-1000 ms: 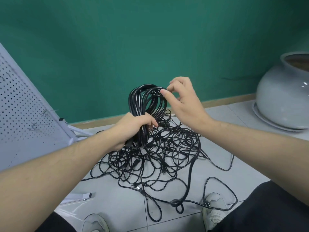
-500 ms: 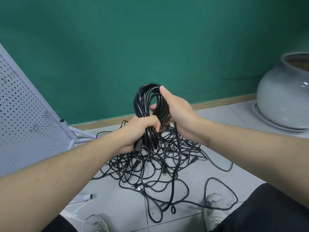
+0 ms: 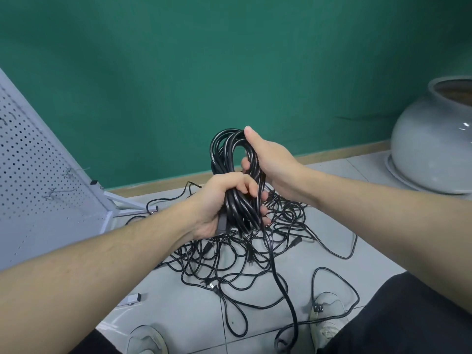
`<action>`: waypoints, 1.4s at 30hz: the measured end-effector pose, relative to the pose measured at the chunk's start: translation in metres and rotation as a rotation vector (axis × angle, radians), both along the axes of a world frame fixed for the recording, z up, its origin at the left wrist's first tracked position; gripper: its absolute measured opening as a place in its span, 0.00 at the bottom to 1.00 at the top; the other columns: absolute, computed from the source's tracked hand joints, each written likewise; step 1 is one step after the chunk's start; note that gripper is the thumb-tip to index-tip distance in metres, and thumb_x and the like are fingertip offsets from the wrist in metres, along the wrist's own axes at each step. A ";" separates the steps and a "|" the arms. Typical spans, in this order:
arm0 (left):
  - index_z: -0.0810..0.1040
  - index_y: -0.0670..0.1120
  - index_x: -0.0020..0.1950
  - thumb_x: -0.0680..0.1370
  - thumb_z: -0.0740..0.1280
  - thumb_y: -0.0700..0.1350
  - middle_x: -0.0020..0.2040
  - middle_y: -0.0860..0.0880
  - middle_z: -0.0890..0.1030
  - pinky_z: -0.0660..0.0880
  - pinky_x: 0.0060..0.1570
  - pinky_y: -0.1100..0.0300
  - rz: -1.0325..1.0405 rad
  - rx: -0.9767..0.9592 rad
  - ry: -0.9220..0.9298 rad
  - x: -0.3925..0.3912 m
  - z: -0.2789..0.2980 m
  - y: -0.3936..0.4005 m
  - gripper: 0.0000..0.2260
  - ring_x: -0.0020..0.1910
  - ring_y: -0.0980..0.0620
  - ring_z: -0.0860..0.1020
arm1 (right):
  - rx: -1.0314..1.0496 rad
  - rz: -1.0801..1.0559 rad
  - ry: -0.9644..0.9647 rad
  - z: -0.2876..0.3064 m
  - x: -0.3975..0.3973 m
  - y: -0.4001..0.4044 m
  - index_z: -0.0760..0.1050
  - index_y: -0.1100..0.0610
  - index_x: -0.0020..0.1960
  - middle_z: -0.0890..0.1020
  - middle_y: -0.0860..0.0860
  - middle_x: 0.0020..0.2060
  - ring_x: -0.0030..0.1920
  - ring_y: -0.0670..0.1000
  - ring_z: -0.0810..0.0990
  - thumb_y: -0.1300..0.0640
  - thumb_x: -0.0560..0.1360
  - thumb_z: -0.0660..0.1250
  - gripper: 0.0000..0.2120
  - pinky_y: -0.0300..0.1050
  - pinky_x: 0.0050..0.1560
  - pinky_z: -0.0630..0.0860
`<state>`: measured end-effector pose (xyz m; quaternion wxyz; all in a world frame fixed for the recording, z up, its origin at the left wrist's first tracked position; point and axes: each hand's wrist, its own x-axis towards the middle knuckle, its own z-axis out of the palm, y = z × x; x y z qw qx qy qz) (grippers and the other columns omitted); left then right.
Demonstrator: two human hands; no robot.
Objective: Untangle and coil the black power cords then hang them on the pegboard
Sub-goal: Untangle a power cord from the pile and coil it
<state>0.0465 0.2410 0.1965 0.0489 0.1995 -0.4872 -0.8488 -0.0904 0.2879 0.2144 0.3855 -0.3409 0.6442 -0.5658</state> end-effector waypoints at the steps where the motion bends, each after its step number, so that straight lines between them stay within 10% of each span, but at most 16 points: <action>1: 0.78 0.42 0.34 0.66 0.61 0.39 0.43 0.41 0.77 0.77 0.55 0.40 0.018 -0.005 -0.002 0.000 -0.001 0.000 0.07 0.38 0.42 0.78 | 0.020 0.011 -0.058 -0.002 0.002 0.001 0.79 0.55 0.52 0.82 0.51 0.33 0.37 0.54 0.76 0.31 0.79 0.56 0.28 0.55 0.51 0.77; 7: 0.80 0.44 0.35 0.69 0.59 0.38 0.38 0.43 0.75 0.76 0.45 0.51 0.195 -0.027 0.113 0.001 0.016 -0.014 0.10 0.34 0.46 0.76 | 0.308 0.425 -0.144 -0.032 -0.001 0.017 0.72 0.52 0.49 0.81 0.51 0.37 0.43 0.56 0.82 0.21 0.71 0.42 0.38 0.54 0.52 0.75; 9: 0.81 0.44 0.34 0.70 0.59 0.38 0.39 0.44 0.76 0.79 0.42 0.52 0.306 -0.045 0.144 0.001 0.022 -0.023 0.12 0.33 0.47 0.76 | 0.472 0.652 -0.009 -0.033 -0.003 0.028 0.75 0.53 0.54 0.86 0.55 0.43 0.54 0.59 0.84 0.23 0.69 0.45 0.39 0.55 0.61 0.75; 12: 0.81 0.44 0.34 0.68 0.61 0.38 0.38 0.44 0.75 0.80 0.42 0.50 0.418 -0.017 0.178 0.005 0.024 -0.042 0.09 0.34 0.46 0.74 | 0.608 0.795 0.188 -0.031 -0.010 0.038 0.73 0.55 0.46 0.81 0.54 0.33 0.42 0.57 0.84 0.36 0.80 0.59 0.22 0.46 0.48 0.80; 19: 0.86 0.48 0.36 0.69 0.64 0.42 0.37 0.49 0.77 0.74 0.41 0.54 0.574 -0.290 -0.193 0.016 0.010 -0.074 0.11 0.34 0.49 0.72 | 0.531 0.610 0.366 -0.021 -0.037 0.035 0.72 0.50 0.37 0.67 0.45 0.27 0.27 0.46 0.63 0.46 0.80 0.68 0.15 0.37 0.28 0.61; 29: 0.86 0.48 0.56 0.78 0.68 0.46 0.41 0.45 0.73 0.62 0.15 0.68 0.472 -0.576 -0.483 0.025 0.010 -0.061 0.11 0.20 0.56 0.69 | 0.147 0.269 0.283 0.005 -0.025 0.027 0.76 0.60 0.44 0.63 0.46 0.27 0.26 0.47 0.62 0.48 0.80 0.69 0.15 0.42 0.28 0.71; 42: 0.82 0.48 0.36 0.77 0.63 0.69 0.32 0.47 0.79 0.71 0.24 0.64 0.226 -0.356 -0.374 0.004 0.010 -0.024 0.26 0.23 0.52 0.75 | -0.216 0.145 0.581 0.008 -0.014 0.018 0.74 0.57 0.48 0.68 0.38 0.21 0.24 0.43 0.66 0.56 0.85 0.59 0.10 0.31 0.29 0.64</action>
